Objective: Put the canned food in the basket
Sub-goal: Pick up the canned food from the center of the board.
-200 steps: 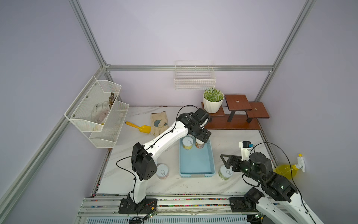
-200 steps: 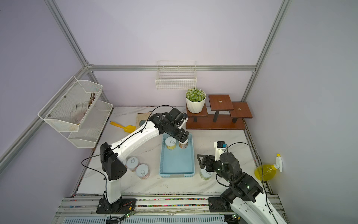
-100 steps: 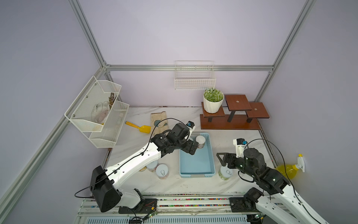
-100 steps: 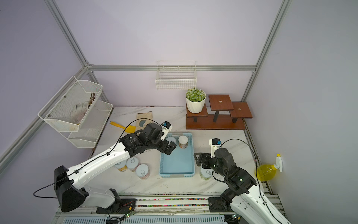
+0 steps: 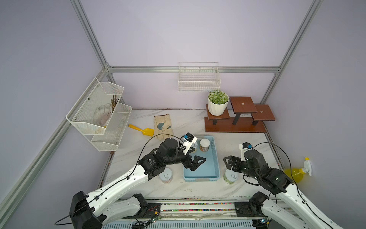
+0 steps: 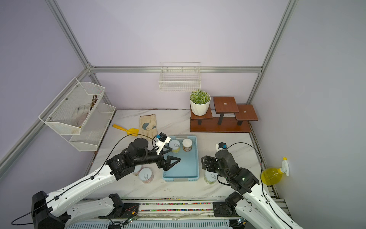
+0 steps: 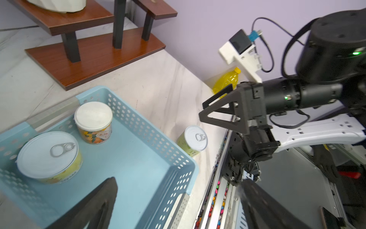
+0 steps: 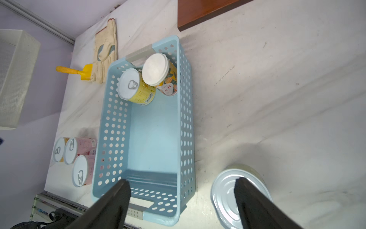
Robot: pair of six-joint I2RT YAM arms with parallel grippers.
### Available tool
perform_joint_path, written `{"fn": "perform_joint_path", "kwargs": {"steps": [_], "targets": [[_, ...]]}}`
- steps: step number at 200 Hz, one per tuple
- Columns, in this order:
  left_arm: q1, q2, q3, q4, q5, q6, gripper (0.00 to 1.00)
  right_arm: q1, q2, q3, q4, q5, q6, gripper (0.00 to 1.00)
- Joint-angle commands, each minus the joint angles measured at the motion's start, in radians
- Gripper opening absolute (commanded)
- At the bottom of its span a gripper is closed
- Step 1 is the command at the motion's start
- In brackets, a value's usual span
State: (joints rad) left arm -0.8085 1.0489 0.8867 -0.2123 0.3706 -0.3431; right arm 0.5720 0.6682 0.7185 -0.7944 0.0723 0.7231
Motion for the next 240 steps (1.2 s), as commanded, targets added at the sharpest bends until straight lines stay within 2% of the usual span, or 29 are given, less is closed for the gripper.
{"fn": "perform_joint_path", "kwargs": {"steps": [1, 43, 104, 160, 202, 240], "targets": [[-0.006, -0.051, -0.019, 0.154, 0.078, -0.048, 1.0, 0.004, 0.005, 0.043, -0.105, 0.059, 0.087, 0.9], [-0.004, -0.084, -0.038, 0.178, 0.063, -0.05, 1.0, 0.025, 0.021, 0.069, -0.189, 0.109, 0.167, 0.92], [0.0, -0.067, -0.026, 0.165, 0.106, -0.033, 1.0, 0.117, 0.118, 0.1, -0.318, 0.203, 0.255, 0.93], [0.0, -0.028, -0.008, 0.171, 0.132, -0.022, 1.0, 0.142, 0.181, -0.022, -0.188, 0.123, 0.284, 0.94], [0.0, -0.007, 0.0, 0.189, 0.17, -0.022, 1.0, 0.146, 0.215, -0.088, -0.145, 0.121, 0.293, 0.96], [0.0, -0.013, -0.012, 0.193, 0.159, -0.027, 1.0, 0.146, 0.242, -0.085, -0.15, 0.132, 0.287, 0.96]]}}
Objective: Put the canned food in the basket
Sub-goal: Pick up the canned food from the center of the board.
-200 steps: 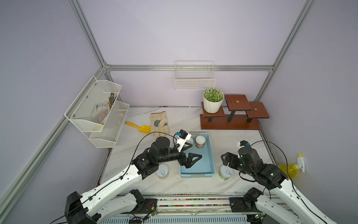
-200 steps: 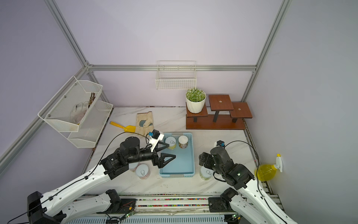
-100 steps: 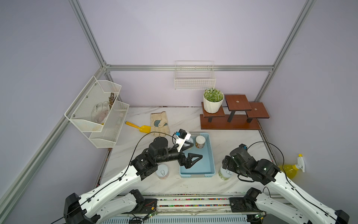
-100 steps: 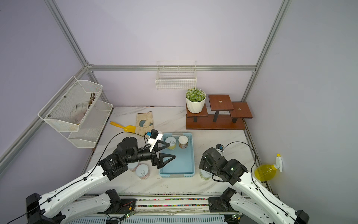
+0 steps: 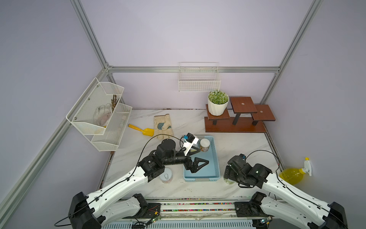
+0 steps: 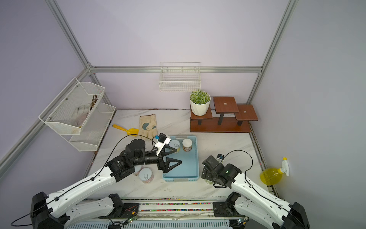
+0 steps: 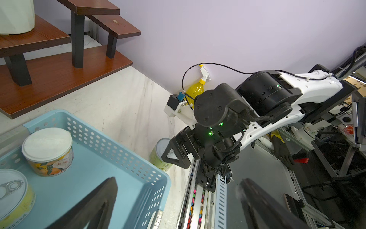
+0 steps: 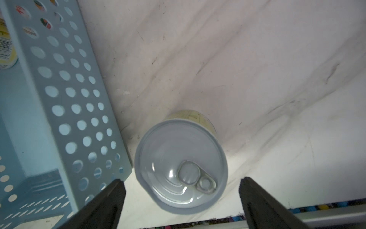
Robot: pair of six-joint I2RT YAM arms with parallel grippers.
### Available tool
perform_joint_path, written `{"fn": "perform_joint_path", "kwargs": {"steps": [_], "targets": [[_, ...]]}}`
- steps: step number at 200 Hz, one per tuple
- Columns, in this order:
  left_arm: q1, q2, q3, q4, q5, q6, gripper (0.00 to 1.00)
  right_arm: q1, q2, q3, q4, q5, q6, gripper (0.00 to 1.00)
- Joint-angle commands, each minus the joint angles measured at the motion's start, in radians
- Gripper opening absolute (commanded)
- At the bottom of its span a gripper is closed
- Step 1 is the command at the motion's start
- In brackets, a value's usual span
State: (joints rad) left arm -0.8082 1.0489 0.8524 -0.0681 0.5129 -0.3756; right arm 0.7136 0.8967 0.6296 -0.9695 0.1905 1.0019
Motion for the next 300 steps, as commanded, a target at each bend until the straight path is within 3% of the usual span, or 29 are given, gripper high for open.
{"fn": "perform_joint_path", "kwargs": {"steps": [1, 143, 300], "targets": [[0.0, -0.013, 0.021, 0.05, 0.016, 0.005, 1.0, 0.005, 0.014, 0.004, 0.025, 0.015, 0.007, 0.96], [0.0, -0.027, 0.012, 0.048, 0.007, -0.008, 1.0, 0.004, 0.285, 0.156, -0.082, 0.047, -0.089, 0.92], [0.001, -0.012, 0.028, 0.028, 0.012, -0.006, 1.0, 0.0, 0.337, 0.086, -0.003, 0.002, -0.095, 0.86]]}}
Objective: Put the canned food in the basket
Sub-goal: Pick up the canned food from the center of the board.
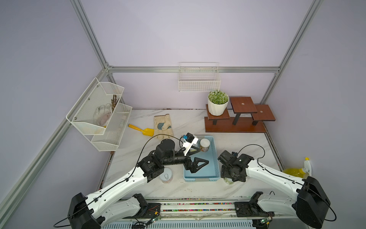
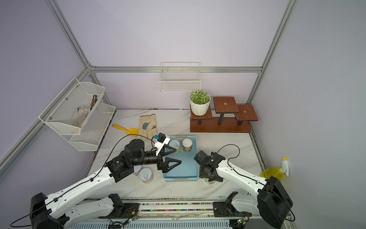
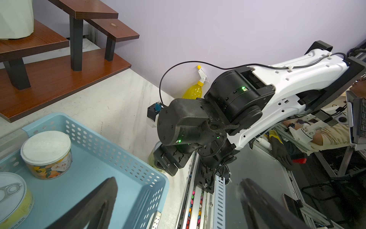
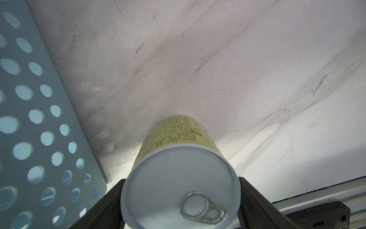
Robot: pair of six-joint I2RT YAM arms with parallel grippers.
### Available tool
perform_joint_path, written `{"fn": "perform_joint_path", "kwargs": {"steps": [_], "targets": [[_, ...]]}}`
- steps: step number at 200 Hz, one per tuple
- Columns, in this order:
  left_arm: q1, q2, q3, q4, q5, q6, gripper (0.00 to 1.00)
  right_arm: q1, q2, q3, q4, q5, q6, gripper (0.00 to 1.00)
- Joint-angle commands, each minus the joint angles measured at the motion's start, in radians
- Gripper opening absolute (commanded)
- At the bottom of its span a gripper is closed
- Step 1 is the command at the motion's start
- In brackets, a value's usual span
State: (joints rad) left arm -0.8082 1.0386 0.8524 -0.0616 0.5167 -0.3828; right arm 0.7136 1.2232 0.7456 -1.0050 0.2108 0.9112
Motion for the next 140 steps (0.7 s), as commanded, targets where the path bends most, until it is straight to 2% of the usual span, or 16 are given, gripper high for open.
{"fn": "perform_joint_path", "kwargs": {"steps": [1, 84, 140], "targets": [[0.0, -0.002, 0.028, 0.021, 0.008, 0.0, 1.0, 0.0, 0.009, -0.031, 0.033, -0.02, -0.004, 0.86], [0.001, 0.021, 0.051, 0.012, 0.012, 0.007, 1.0, -0.053, -0.095, -0.089, 0.091, -0.054, 0.006, 0.85], [0.0, 0.032, 0.06, 0.011, 0.02, 0.009, 1.0, -0.067, -0.085, -0.11, 0.095, -0.059, -0.011, 0.83]]}}
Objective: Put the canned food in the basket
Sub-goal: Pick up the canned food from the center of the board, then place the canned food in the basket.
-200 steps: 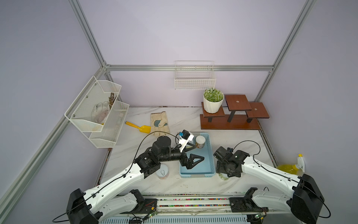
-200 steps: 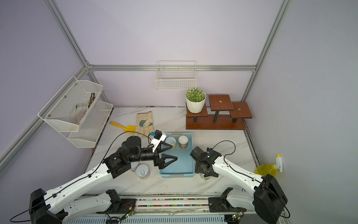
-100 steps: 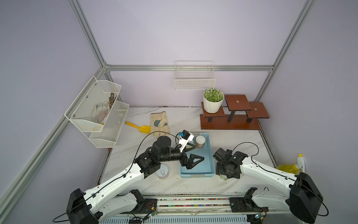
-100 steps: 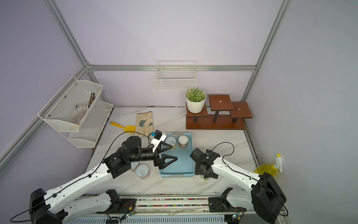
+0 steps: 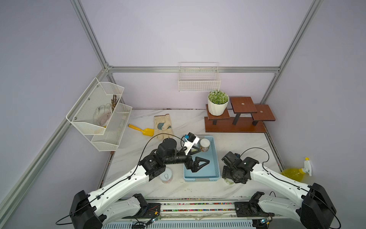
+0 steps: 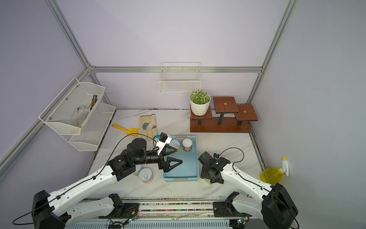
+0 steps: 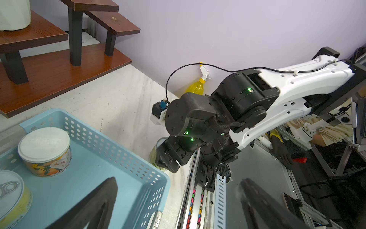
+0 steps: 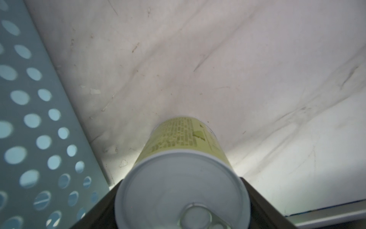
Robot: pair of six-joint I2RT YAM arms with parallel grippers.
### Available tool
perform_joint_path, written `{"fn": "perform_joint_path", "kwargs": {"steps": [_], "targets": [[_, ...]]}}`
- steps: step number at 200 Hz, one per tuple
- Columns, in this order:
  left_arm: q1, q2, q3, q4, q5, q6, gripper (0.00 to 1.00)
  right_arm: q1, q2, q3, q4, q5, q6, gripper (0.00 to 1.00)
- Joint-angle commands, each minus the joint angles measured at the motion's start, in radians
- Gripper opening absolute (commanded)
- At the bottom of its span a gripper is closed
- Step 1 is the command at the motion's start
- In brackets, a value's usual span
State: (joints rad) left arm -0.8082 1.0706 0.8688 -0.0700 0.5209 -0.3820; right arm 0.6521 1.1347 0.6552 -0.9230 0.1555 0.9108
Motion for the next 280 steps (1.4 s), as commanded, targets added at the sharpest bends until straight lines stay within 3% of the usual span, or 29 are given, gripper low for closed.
{"fn": "perform_joint_path", "kwargs": {"steps": [1, 77, 83, 103, 152, 208, 280], "targets": [[0.0, 0.0, 0.044, 0.02, 0.016, 0.008, 1.0, -0.006, 0.003, -0.02, 0.014, -0.004, -0.011, 0.83], [0.0, -0.01, 0.04, 0.007, -0.001, 0.012, 1.0, -0.009, -0.043, 0.035, -0.064, 0.052, -0.02, 0.67], [0.0, -0.012, 0.041, -0.001, -0.013, 0.014, 1.0, -0.009, -0.05, 0.044, -0.072, 0.048, -0.034, 0.61], [0.004, -0.014, 0.048, -0.049, -0.072, 0.018, 1.0, -0.008, -0.062, 0.126, -0.148, 0.04, -0.059, 0.58], [0.055, -0.071, 0.007, -0.05, -0.077, -0.003, 1.0, -0.001, -0.086, 0.349, -0.274, 0.051, -0.118, 0.5], [0.176, -0.175, -0.064, -0.037, -0.018, -0.057, 1.0, 0.048, 0.049, 0.574, -0.319, 0.076, -0.198, 0.49], [0.225, -0.259, -0.118, -0.08, -0.034, -0.069, 1.0, 0.103, 0.268, 0.73, -0.212, 0.056, -0.252, 0.49]]}}
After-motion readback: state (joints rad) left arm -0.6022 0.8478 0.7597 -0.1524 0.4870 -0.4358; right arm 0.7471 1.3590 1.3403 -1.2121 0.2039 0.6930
